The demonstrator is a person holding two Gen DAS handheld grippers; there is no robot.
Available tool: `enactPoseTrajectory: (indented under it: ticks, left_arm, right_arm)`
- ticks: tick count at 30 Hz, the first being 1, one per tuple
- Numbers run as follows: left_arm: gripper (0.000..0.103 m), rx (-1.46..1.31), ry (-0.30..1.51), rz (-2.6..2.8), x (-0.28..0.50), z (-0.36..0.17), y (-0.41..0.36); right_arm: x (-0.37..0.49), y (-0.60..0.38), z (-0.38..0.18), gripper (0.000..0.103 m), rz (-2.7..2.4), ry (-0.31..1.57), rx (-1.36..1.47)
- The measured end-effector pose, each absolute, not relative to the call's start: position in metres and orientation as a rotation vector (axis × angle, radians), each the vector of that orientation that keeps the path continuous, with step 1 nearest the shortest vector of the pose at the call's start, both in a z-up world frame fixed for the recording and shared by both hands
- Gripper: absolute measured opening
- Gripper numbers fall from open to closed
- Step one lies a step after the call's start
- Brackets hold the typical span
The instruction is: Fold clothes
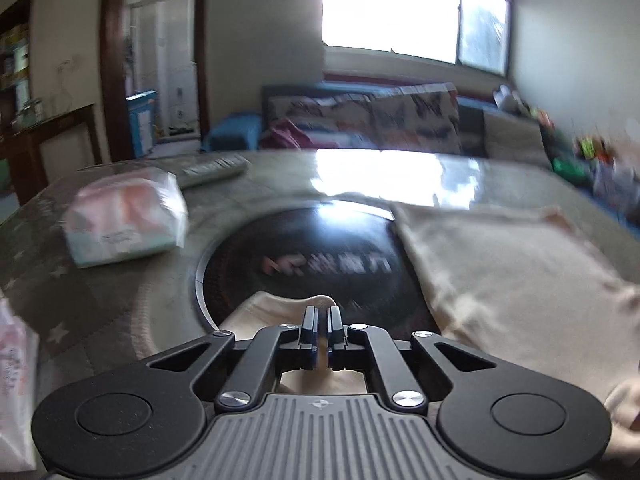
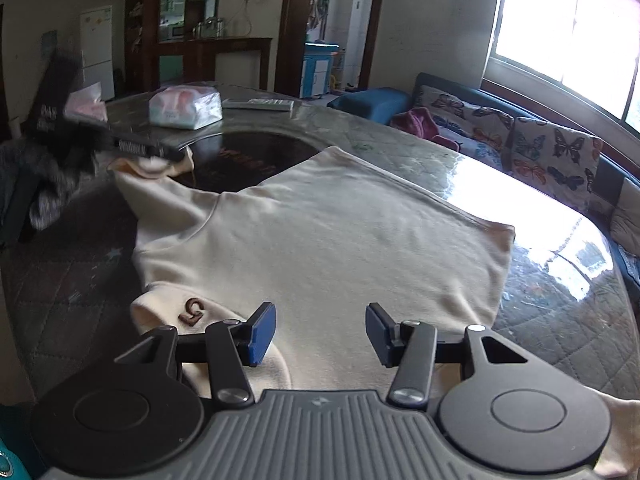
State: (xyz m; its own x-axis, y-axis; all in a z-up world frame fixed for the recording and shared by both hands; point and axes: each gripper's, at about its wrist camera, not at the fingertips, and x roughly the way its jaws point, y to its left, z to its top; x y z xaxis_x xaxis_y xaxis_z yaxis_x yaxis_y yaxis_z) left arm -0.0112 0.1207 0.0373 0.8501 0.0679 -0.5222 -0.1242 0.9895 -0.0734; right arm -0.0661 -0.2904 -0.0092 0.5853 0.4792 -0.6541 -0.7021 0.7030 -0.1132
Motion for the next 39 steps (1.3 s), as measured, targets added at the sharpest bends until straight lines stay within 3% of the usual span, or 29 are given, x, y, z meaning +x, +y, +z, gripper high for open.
enactPoseTrajectory:
  ticks: [6, 21, 27, 29, 39]
  left_arm:
    - [0.004, -0.272, 0.440, 0.235, -0.056, 0.050, 0.174]
    - [0.004, -0.273, 0.474, 0.281, -0.062, 0.037, 0.205]
    - [0.004, -0.249, 0.451, 0.266, -0.050, 0.047, 0.209]
    - [0.004, -0.241, 0.443, 0.264, -0.048, 0.050, 0.210]
    - [0.005, -0.236, 0.541, 0.312, -0.042, 0.022, 0.220]
  right_arm:
    - [-0.068, -0.284, -0.004, 0.051, 0.736, 0.633, -0.394]
    - [-0.094, -0.193, -0.007, 0.044, 1.030, 0.612, -0.576]
    - [-0.095, -0.162, -0.024, 0.023, 1.070, 0.628, -0.632]
    - [-0.095, -0.158, -0.028, 0.010, 1.077, 0.639, -0.634]
    - [-0.101, -0.163, -0.027, 0.011, 1.132, 0.632, -0.646]
